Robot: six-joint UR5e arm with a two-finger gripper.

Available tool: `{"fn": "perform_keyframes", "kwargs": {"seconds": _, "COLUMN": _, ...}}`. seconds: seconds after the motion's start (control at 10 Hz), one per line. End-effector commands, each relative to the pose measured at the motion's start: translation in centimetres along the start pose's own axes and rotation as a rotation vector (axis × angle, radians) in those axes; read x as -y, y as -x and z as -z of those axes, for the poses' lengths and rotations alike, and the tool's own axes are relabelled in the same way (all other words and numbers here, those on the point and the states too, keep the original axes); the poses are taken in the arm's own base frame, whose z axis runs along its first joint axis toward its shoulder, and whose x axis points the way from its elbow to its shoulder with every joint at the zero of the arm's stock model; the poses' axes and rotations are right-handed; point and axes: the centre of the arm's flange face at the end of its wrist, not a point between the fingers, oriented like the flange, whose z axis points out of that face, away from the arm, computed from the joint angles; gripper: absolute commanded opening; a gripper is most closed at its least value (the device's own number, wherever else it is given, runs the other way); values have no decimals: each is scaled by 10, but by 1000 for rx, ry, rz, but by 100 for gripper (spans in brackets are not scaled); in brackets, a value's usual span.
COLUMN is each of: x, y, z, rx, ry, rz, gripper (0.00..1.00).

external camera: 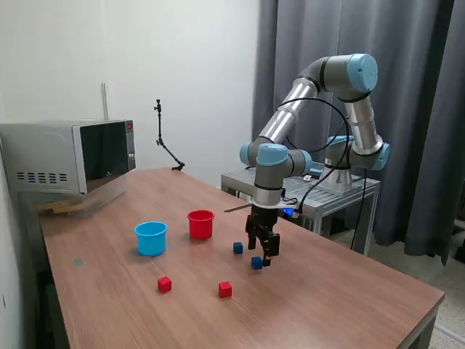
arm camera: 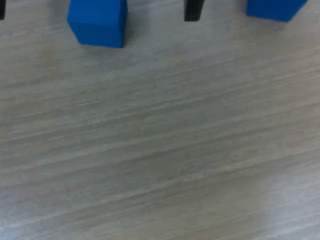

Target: Place red objects in the red bin, and blue objects in the blue bin.

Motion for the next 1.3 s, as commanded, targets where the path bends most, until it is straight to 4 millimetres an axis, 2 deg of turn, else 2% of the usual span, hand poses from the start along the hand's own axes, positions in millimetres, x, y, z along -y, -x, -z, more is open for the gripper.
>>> {"fn": "perform_keyframes", "kwargs": {"seconds": 0.0, "x": -3, "y": -1, "z": -2, "rx": -5, "ry": 14, "rz": -8, "gripper": 100}}
{"fn": "perform_keyframes", "kwargs": {"seconds": 0.4, "x": -2, "y": -1, "z": -8, "rx": -2, "ry": 7, "rz": -10, "gripper": 100}}
{"fn": "perform_keyframes", "kwargs": {"seconds": 0.5, "x": -2, "y": -1, "z": -8, "rx": -2, "ry": 7, "rz": -10, "gripper": 0}}
{"fn": "perform_keyframes", "kwargs": {"seconds": 1.2, "x": -4, "y": -1, "z": -7, "rx": -3, "ry": 6, "rz": -10, "gripper": 0}}
